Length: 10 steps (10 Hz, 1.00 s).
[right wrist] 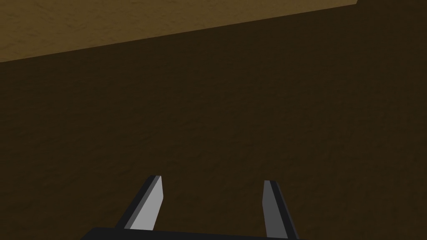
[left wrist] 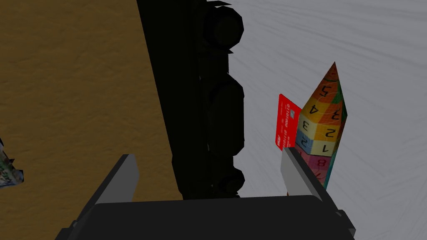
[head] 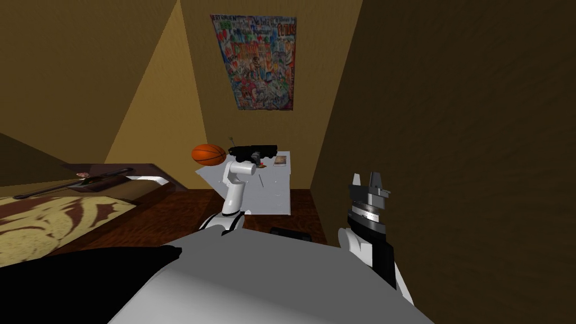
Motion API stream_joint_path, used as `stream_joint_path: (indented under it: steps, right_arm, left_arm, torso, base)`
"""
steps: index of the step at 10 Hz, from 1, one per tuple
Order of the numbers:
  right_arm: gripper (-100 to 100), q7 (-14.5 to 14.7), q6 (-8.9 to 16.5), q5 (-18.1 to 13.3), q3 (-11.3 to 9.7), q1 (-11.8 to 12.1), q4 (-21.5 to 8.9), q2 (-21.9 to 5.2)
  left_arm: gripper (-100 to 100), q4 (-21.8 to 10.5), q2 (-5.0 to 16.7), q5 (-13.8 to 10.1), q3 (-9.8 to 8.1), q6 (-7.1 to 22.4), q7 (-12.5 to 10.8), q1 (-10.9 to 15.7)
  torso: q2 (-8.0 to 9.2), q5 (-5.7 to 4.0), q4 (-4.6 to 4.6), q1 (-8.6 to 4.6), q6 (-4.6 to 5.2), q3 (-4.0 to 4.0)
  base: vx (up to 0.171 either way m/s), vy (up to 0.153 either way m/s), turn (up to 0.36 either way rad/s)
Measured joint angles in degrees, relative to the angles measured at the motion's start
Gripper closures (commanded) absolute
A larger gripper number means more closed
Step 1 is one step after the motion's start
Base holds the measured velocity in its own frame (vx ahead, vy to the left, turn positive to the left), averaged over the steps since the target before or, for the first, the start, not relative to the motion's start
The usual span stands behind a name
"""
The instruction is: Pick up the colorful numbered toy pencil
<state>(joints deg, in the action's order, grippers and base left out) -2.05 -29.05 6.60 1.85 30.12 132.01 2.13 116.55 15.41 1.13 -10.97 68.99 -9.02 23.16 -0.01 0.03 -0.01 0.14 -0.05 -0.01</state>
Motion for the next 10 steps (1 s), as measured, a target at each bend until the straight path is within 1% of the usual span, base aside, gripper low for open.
stream_joint_path:
  steps: [1, 4, 5, 6, 9, 10]
  right_arm:
    - [0, 0.0, 0.0, 0.0, 0.0, 0.0, 0.0, 0.0]
    - [0, 0.0, 0.0, 0.0, 0.0, 0.0, 0.0, 0.0]
    - [0, 0.0, 0.0, 0.0, 0.0, 0.0, 0.0, 0.0]
    - [0, 0.0, 0.0, 0.0, 0.0, 0.0, 0.0, 0.0]
    - [0, 0.0, 0.0, 0.0, 0.0, 0.0, 0.0, 0.0]
    - [0, 0.0, 0.0, 0.0, 0.0, 0.0, 0.0, 0.0]
  left_arm:
    - [-100, -0.1, 0.1, -0.2, -0.08, 1.2, 0.0, 0.2]
    - [-100, -1.8, 0.8, -2.0, -0.78, 6.0, 0.5, 3.1]
    - [-100, -2.2, 1.0, -2.4, -0.94, 7.7, 0.6, 3.8]
    - [-100, -2.6, 1.0, -2.5, -0.93, 8.8, 0.6, 4.1]
    - [-100, -4.0, 2.0, -4.6, -1.72, 13.7, 1.2, 6.4]
    - [-100, -4.3, 2.1, -5.0, -1.76, 15.3, 1.3, 6.9]
  torso:
    - [0.02, -0.01, 0.00, -0.04, 0.00, 0.01]
    - [0.00, 0.01, 0.00, 0.06, 0.00, 0.00]
    - [0.00, 0.01, 0.00, 0.04, 0.00, 0.00]
    - [0.01, 0.00, 0.00, -0.02, 0.00, 0.00]
    - [-0.03, 0.01, 0.00, 0.07, -0.01, -0.02]
    - [-0.03, 0.02, -0.01, 0.07, 0.00, -0.02]
  base:
    - [0.005, 0.022, 0.023]
    - [0.009, 0.033, 0.017]
    - [0.006, 0.013, -0.004]
    - [0.010, 0.032, 0.031]
    - [0.016, 0.039, 0.017]
    - [0.027, 0.059, 0.025]
